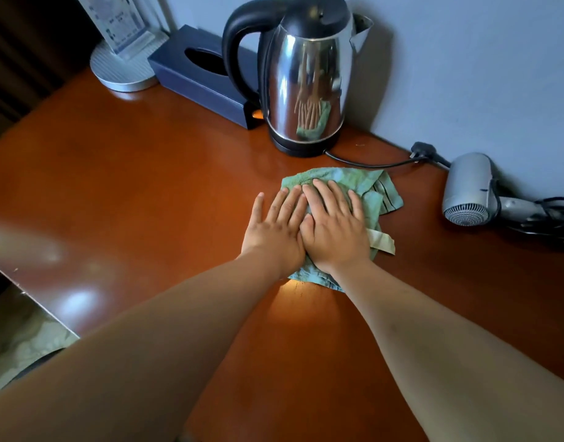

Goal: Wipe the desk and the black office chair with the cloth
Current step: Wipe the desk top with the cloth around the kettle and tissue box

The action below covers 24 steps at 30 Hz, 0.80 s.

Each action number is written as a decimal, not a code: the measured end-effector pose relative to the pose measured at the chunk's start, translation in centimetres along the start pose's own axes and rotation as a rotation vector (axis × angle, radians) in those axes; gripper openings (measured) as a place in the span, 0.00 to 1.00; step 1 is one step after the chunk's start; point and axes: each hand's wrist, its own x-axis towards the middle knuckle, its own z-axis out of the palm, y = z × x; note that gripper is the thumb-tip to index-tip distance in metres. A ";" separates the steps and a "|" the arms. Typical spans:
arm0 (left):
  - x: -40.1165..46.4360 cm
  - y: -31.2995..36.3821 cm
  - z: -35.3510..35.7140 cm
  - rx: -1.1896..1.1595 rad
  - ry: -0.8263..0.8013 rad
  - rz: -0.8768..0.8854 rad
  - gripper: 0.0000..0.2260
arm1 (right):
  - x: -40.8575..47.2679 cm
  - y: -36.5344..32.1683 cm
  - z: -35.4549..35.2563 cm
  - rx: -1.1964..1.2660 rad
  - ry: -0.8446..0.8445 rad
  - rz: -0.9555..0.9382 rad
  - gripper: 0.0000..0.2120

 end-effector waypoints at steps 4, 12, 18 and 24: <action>-0.6 0.0 -0.2 0.015 0.004 0.002 0.27 | -0.3 -0.3 0.0 -0.009 -0.002 0.001 0.26; -7.4 -0.2 2.5 0.003 -0.010 0.027 0.27 | -7.5 -3.7 -0.4 0.004 -0.024 0.031 0.27; -14.7 -1.4 5.7 0.022 0.005 0.074 0.27 | -14.6 -8.5 -0.7 -0.005 -0.039 0.078 0.28; -21.9 -3.5 9.4 0.032 0.009 0.126 0.28 | -21.7 -14.0 -0.7 -0.041 -0.064 0.132 0.27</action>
